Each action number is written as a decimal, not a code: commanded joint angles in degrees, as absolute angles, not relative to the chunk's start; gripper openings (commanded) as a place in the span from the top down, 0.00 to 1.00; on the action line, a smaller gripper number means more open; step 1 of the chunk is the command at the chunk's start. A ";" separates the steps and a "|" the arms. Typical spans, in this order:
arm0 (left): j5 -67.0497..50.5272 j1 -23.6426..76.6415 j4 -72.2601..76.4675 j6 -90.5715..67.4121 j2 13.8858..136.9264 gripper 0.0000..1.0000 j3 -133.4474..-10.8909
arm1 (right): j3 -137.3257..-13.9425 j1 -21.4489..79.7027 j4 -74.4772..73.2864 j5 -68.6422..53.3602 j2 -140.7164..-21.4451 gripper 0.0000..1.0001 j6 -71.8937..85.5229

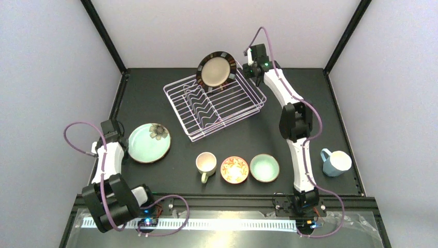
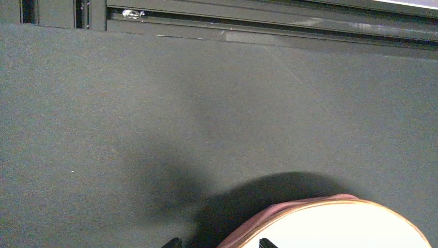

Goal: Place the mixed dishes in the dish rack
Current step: Move the dish rack to the center of the board, then grab the plate from the plate.

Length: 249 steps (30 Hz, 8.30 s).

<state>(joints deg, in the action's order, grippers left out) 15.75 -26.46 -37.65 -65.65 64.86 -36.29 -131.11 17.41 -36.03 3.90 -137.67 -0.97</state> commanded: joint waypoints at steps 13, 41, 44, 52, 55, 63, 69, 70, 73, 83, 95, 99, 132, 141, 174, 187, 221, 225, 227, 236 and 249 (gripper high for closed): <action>10.81 -27.16 -33.61 -67.10 69.43 0.14 -34.90 | -132.80 16.88 -37.75 -1.27 -143.77 0.21 0.75; 6.92 -27.16 -33.83 -65.87 69.55 0.16 -35.99 | -115.12 12.80 -34.58 4.41 -133.25 0.73 7.29; 6.35 -27.07 -33.66 -65.80 69.20 0.16 -35.47 | -112.82 12.36 -33.87 4.99 -131.55 0.73 7.59; 5.85 -26.72 -33.51 -65.81 68.70 0.16 -35.20 | -107.62 10.71 -32.22 6.15 -127.71 0.73 7.95; 5.65 -26.49 -33.23 -66.07 68.33 0.16 -34.79 | -106.40 9.76 -32.11 6.70 -126.88 0.73 7.91; 5.63 -26.07 -33.23 -66.43 67.17 0.16 -34.65 | -103.78 7.83 -30.94 6.48 -124.46 0.72 7.76; 5.71 -25.32 -33.20 -66.71 66.84 0.16 -34.76 | -103.78 7.39 -30.41 5.93 -123.26 0.58 7.56; 5.79 -25.32 -33.20 -66.71 66.74 0.16 -34.80 | -103.84 7.39 -30.22 5.40 -123.03 0.53 7.60; 5.80 -25.29 -33.19 -66.62 66.46 0.16 -34.46 | -104.38 7.46 -29.52 3.80 -122.27 0.41 7.50; 5.02 -24.50 -32.21 -66.91 66.44 0.16 -34.17 | -104.82 8.77 -25.02 -1.99 -116.91 0.27 4.51; 4.15 -24.21 -31.99 -66.80 66.06 0.16 -33.37 | -112.19 22.32 -26.67 -10.38 -114.61 0.26 -2.08; 3.92 -24.23 -32.00 -66.80 65.58 0.16 -33.24 | -114.44 30.36 -27.85 -10.30 -115.65 0.26 -2.21; 2.10 -24.21 -31.90 -68.18 58.59 0.16 -28.87 | -112.28 58.53 -30.85 -14.61 -129.85 0.24 4.74; 2.61 -24.17 -32.40 -68.39 57.02 0.16 -28.51 | -115.28 58.55 -29.63 -16.81 -134.71 0.19 6.43; 3.43 -24.25 -31.19 -67.32 57.91 0.16 -27.40 | -130.77 53.14 -29.79 -20.53 -146.34 0.15 10.48; 3.25 -24.19 -29.69 -67.54 59.02 0.16 -27.33 | -134.21 53.04 -30.63 -26.32 -150.26 0.12 12.10; 1.96 -24.21 -28.39 -67.11 59.37 0.16 -25.84 | -133.97 55.28 -28.42 -35.05 -146.71 0.11 14.22; 1.98 -24.19 -28.39 -66.89 59.33 0.16 -25.75 | -134.03 55.32 -27.76 -36.03 -145.73 0.12 14.57; 2.15 -24.20 -28.54 -66.80 59.30 0.16 -25.83 | -134.22 55.33 -27.43 -36.09 -145.20 0.12 14.66; 2.20 -24.24 -28.74 -66.62 59.35 0.16 -26.09 | -135.13 55.32 -27.16 -36.90 -143.41 0.12 14.83; 1.86 -24.22 -28.63 -66.60 58.99 0.16 -26.06 | -133.16 55.87 -24.58 -38.95 -143.25 0.13 15.90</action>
<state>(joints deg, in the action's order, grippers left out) 3.99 -24.62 -29.67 -66.70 58.98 -26.09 -132.64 53.56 -29.45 -32.40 -146.89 14.50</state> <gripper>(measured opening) 0.840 0.877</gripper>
